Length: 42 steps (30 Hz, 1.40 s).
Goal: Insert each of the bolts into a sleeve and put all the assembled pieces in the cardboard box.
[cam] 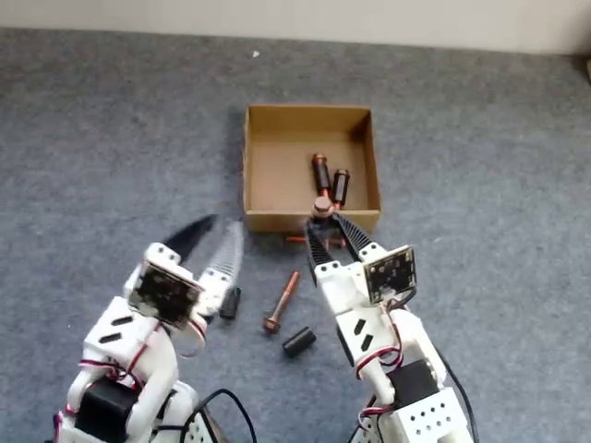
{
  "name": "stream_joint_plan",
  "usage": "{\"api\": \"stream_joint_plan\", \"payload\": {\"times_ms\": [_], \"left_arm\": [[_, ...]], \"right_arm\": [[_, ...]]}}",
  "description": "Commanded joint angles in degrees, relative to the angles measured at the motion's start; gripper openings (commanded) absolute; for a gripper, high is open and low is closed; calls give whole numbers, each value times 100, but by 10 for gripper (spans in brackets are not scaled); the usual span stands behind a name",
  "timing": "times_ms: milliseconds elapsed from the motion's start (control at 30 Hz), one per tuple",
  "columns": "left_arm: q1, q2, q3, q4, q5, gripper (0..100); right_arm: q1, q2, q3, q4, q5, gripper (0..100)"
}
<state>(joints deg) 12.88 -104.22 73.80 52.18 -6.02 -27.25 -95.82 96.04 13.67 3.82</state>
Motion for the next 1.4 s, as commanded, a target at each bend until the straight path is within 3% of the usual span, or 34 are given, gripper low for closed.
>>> {"api": "stream_joint_plan", "payload": {"times_ms": [0,233,600,733,933,1067,1233,1367], "left_arm": [[-927,-4,233,-26,-105,88],[-1938,-13,1297,-35,-105,88],[-2009,-13,2062,-290,-97,79],[-2000,-13,2062,-299,-114,3],[-2009,-13,2062,-290,-114,13],[-2009,-13,2062,-281,-123,13],[-2009,-4,2070,-281,-123,13],[-2018,-4,2070,-281,-123,13]], "right_arm": [[110,-101,699,101,-88,5],[224,-66,-66,1455,-105,5],[426,233,-2378,2888,-290,5],[426,1692,-3556,2870,-290,5],[444,4593,-5657,2853,-299,5],[462,6062,-6695,2114,-264,5],[462,7521,-6985,1042,-264,5],[514,8435,-6985,936,-264,5]]}}
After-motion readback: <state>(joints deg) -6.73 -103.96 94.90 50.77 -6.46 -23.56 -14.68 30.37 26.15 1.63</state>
